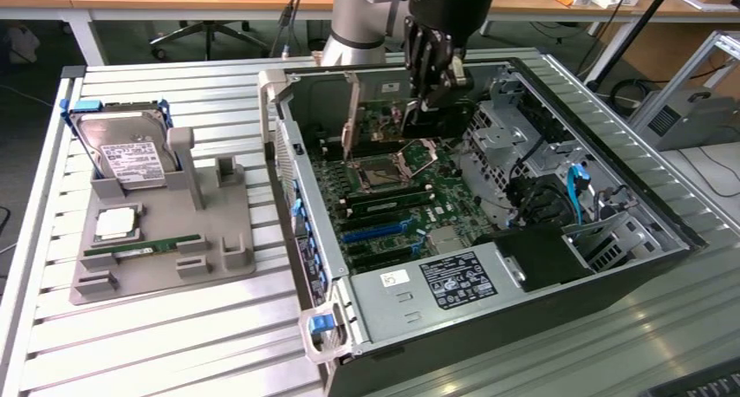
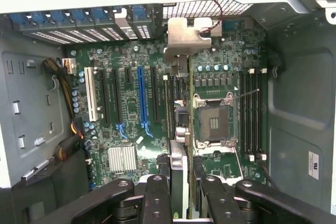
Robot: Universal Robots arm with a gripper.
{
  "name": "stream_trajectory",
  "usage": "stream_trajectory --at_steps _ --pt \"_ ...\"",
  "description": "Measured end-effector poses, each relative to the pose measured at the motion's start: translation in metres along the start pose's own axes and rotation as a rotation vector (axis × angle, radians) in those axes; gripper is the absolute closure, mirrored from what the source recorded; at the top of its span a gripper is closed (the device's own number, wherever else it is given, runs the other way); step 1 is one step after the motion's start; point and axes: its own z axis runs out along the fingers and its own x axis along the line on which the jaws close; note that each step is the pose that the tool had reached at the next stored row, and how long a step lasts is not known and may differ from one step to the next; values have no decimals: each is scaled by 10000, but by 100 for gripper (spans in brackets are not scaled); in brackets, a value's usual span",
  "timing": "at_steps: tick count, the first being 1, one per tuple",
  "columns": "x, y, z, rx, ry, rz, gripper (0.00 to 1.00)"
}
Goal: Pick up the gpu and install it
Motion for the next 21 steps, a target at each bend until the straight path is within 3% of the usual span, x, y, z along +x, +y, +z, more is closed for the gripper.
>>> stream_trajectory --at_steps 21 --pt "137 -6 48 1 -1 0 73"
